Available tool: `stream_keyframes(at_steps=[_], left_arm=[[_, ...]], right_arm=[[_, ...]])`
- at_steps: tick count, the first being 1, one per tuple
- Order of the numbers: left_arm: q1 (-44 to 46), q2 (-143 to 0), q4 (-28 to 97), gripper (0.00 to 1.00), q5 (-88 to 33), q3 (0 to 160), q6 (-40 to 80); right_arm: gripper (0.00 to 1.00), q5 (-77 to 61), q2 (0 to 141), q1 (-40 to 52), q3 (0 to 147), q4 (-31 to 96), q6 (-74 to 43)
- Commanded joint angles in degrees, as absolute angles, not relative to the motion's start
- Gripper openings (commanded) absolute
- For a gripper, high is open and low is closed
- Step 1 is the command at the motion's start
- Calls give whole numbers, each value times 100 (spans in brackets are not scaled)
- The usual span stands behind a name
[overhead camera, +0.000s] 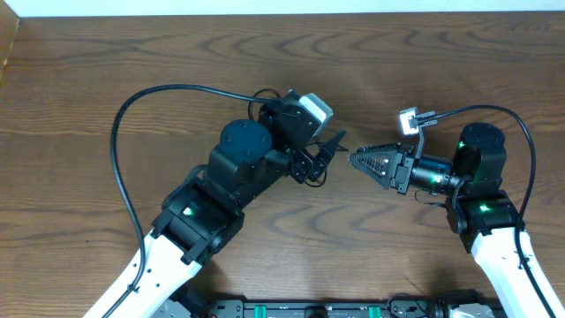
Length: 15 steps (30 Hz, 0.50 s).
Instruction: Untangle cables
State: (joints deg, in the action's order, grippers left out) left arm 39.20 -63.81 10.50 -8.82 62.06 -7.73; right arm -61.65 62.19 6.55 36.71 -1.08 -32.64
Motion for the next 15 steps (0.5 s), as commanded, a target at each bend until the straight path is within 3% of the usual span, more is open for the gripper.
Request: stream_keyframes(at_steps=[1, 5, 11, 15], left_arm=[[3905, -6399, 1144, 79, -1013, 6211, -808], [3905, -6399, 1533, 82, -174, 6211, -808], [3859, -6490, 2650, 84, 2233, 6211, -803], [3599, -6746, 3127, 85, 2860, 6211, -805]], right_arm=[[41, -6134, 6215, 631, 3734, -34, -3052], [43, -6134, 6215, 631, 3734, -19, -3052], [45, -6114, 6215, 631, 3734, -16, -3055], [47, -6114, 6215, 631, 3734, -19, -3055]])
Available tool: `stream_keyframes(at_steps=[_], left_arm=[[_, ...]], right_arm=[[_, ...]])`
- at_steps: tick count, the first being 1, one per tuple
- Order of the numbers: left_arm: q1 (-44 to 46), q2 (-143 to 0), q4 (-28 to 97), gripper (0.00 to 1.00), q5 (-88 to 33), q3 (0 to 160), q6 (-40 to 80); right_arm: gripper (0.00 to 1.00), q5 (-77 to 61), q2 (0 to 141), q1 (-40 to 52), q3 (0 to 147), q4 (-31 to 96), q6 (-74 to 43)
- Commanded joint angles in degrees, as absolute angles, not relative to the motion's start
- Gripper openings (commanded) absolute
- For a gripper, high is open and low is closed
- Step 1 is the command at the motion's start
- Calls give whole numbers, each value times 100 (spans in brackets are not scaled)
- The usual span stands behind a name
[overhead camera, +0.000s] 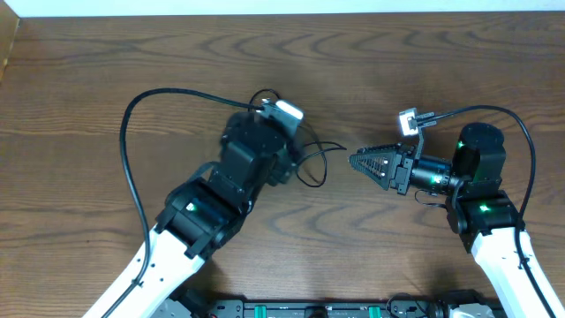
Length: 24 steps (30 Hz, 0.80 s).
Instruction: Untangle cables
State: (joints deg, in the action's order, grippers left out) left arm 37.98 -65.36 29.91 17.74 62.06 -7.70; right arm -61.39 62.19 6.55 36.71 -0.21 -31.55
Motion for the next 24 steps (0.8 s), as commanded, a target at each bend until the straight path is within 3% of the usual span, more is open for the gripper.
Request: stream_keyframes(at_steps=[1, 9, 16, 24], left_arm=[[3507, -6834, 3186, 85, 2856, 6211, -803], [2886, -7669, 3186, 85, 2799, 6211, -805], [2475, -8379, 3186, 85, 1588, 6211, -808], [2250, -9255, 3057, 85, 1516, 6211, -814]], right_arm=[[47, -6114, 6215, 631, 3734, -19, -3055], [50, -6119, 6215, 631, 3734, 231, -3055], [52, -6117, 6215, 631, 3734, 266, -3057], [56, -6117, 6215, 631, 3734, 266, -3057]])
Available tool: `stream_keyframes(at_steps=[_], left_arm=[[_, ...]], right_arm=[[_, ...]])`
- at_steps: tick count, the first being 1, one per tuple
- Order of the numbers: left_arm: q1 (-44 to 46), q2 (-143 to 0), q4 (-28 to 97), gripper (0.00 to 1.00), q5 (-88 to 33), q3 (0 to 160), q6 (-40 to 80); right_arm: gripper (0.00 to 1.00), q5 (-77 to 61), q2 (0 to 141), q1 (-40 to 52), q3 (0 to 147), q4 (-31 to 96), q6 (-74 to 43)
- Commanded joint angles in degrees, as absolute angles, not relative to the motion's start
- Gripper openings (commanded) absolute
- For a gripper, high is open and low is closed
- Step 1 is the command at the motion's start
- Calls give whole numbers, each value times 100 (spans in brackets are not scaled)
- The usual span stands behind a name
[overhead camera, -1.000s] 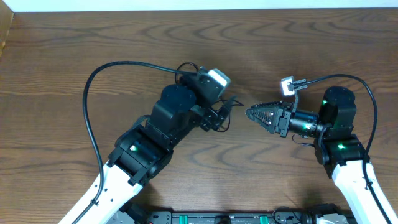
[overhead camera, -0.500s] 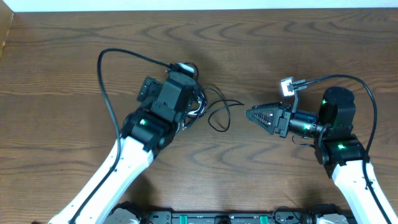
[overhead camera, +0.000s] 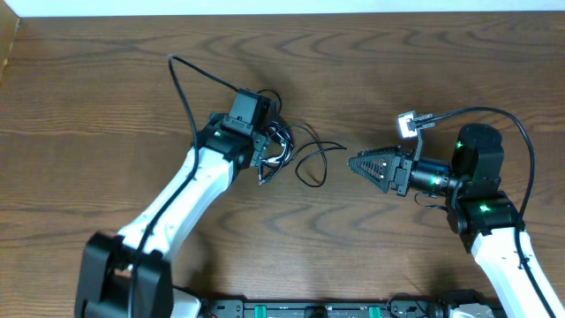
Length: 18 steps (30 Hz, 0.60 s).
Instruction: Untangle cables
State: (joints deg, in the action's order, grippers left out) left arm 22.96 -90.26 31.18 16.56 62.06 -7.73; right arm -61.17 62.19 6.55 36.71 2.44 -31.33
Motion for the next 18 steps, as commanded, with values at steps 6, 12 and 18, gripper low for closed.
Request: stream_keyframes(at_steps=[6, 12, 18], left_arm=[[2250, -9546, 3013, 85, 854, 6211, -1111], [2171, -9937, 2707, 85, 854, 6211, -1109], [2117, -10224, 2556, 85, 832, 6211, -1109]], right_arm=[[56, -6099, 6215, 631, 3734, 266, -3057], [57, -6101, 6215, 631, 3734, 268, -3057], [57, -6099, 6215, 631, 3734, 305, -3057]])
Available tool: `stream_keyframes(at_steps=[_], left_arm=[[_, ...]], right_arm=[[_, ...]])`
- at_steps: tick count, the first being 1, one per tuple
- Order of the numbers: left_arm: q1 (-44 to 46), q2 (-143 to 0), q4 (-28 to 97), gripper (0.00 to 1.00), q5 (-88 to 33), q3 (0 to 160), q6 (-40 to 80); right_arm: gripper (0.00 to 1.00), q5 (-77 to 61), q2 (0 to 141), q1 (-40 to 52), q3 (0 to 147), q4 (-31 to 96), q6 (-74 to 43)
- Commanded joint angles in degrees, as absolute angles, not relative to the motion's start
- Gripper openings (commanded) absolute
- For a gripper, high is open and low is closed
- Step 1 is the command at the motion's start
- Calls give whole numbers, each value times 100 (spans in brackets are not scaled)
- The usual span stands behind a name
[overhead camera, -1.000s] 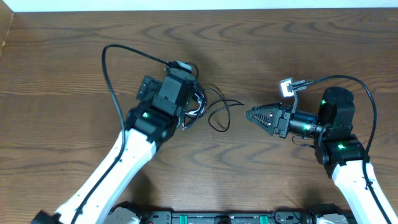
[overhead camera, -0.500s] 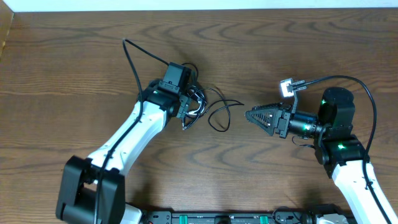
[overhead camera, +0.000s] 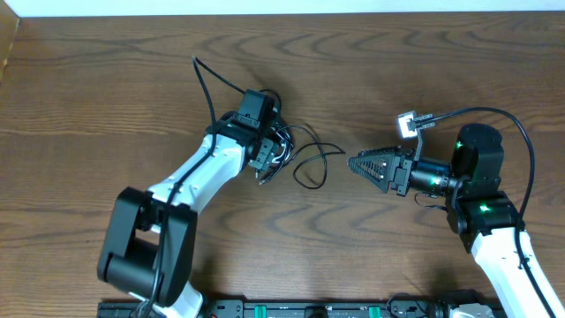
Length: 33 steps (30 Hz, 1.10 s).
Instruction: Untangle cables
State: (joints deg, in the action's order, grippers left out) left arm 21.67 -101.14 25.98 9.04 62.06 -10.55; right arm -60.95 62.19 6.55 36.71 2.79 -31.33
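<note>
Thin black cables lie in a tangle at the table's middle, with loose loops running right to a free end. My left gripper points down into the bundled left part of the tangle. Its fingers merge with the dark wires, so their state is unclear. My right gripper lies level, pointing left at the free end with a short gap between them. Its fingers meet in a point and hold nothing.
The left arm's own wiring arches up behind its wrist. The right arm's wiring curves over its base at the right. A dark rail runs along the table's front edge.
The left arm's base and elbow have shifted a little right, while its gripper stays on the bundled cables. The cables and the right arm are unchanged.
My left gripper first stood open just left of the right gripper's tip, over the cables. Then it was farther left, leaving loops exposed. Later it rested on the left bundle of the tangle, where it remains. The right gripper has held still throughout.
</note>
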Motion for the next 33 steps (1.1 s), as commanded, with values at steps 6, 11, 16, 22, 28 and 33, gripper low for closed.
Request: stream_keyframes(at_steps=[6, 11, 16, 22, 28, 33], left_arm=[[2117, -10245, 2464, 77, 790, 6211, -1109], [2117, -10245, 2410, 72, 790, 6211, -1109], [2117, -10245, 2410, 67, 788, 6211, -1109], [2117, -10235, 2480, 68, 141, 6211, -1107], [2117, -10095, 2530, 73, -1007, 6211, -1114], [2117, -9815, 2740, 73, -1004, 6211, -1330]], right_arm=[[57, -6099, 6215, 631, 3734, 305, -3057], [58, -6097, 6215, 631, 3734, 305, -3057], [58, -6099, 6215, 631, 3734, 305, -3057], [58, -6099, 6215, 631, 3734, 307, -3057], [59, -6073, 6215, 631, 3734, 307, -3055], [61, -5970, 6215, 631, 3734, 307, -3055]])
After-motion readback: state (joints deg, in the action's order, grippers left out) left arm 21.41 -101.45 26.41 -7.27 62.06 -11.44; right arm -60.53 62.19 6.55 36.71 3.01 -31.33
